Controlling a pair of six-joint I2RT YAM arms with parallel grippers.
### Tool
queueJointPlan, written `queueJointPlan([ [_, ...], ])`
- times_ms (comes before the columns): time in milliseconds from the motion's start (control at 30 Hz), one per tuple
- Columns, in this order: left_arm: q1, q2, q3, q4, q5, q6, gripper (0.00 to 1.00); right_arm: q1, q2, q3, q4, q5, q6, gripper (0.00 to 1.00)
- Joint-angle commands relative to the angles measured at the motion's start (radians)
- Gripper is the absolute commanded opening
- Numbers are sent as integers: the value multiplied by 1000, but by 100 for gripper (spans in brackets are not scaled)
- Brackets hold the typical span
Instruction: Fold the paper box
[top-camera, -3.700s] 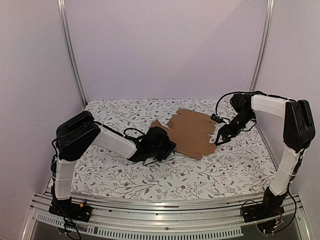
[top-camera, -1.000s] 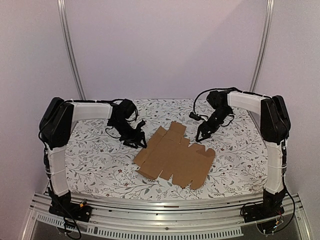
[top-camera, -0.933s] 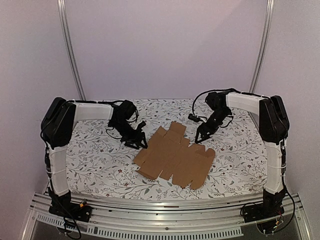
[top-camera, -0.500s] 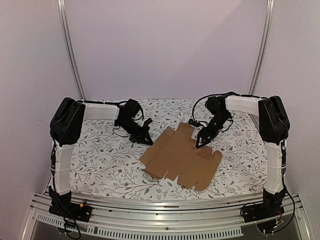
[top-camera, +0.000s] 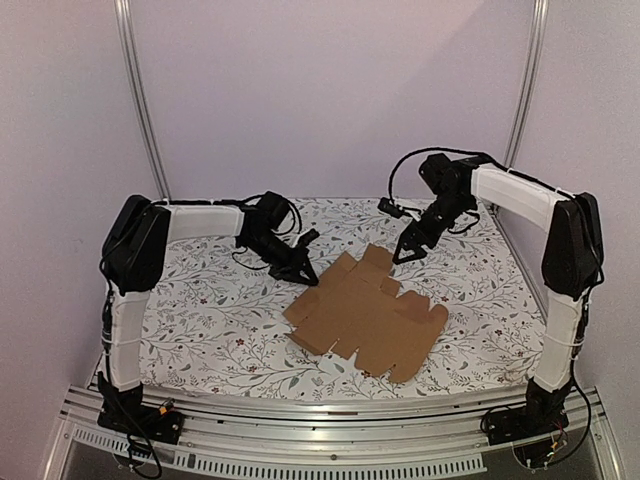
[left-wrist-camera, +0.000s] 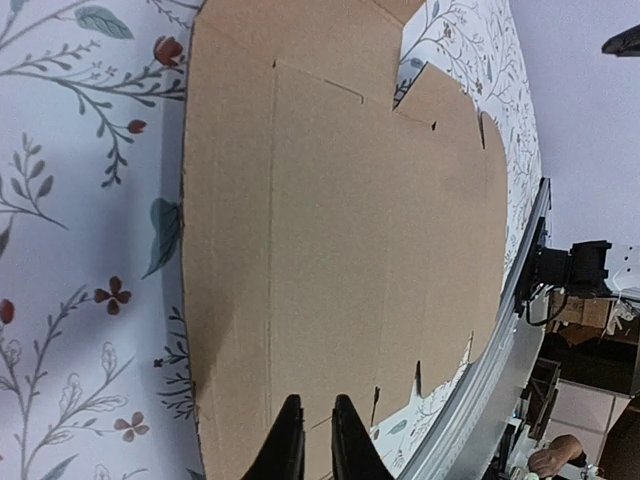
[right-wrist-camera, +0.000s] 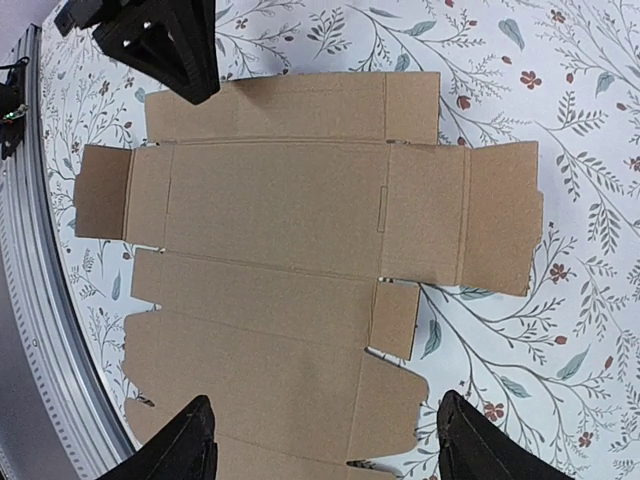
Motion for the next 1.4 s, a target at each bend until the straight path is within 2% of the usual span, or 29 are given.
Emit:
queueJointPlan([
  [0, -45, -48, -10, -56, -107, 61, 29, 17, 92, 97, -12, 22, -27, 74],
  [67, -40, -58, -11, -56, -189, 71, 45, 19, 126, 135, -25, 4, -18, 74],
  [133, -21, -48, 6, -59, -226, 68, 52, 26, 136, 128, -18, -3, -13, 74],
  [367, 21, 55, 84, -104, -248, 54, 56, 40, 107, 35, -1, 12, -38, 75],
  [533, 15, 121, 93, -89, -71, 31, 57, 40, 121, 13, 7, 8, -48, 75],
  [600, 5, 136, 96, -84, -47, 31, 56, 41, 137, 15, 7, -3, -47, 75],
  [733, -9, 154, 98, -74, -3, 26, 48, 41, 159, 18, 8, -34, -35, 75],
  [967, -43, 166, 98, -59, 27, 5, 1, 41, 161, 10, 8, -30, -32, 74],
  [1200, -98, 16, 49, -60, -52, 85, 0, 44, 73, 25, -2, -17, -9, 73],
  [1367, -140, -54, 24, -63, -51, 135, 0, 59, -12, 50, 20, 43, 21, 72],
])
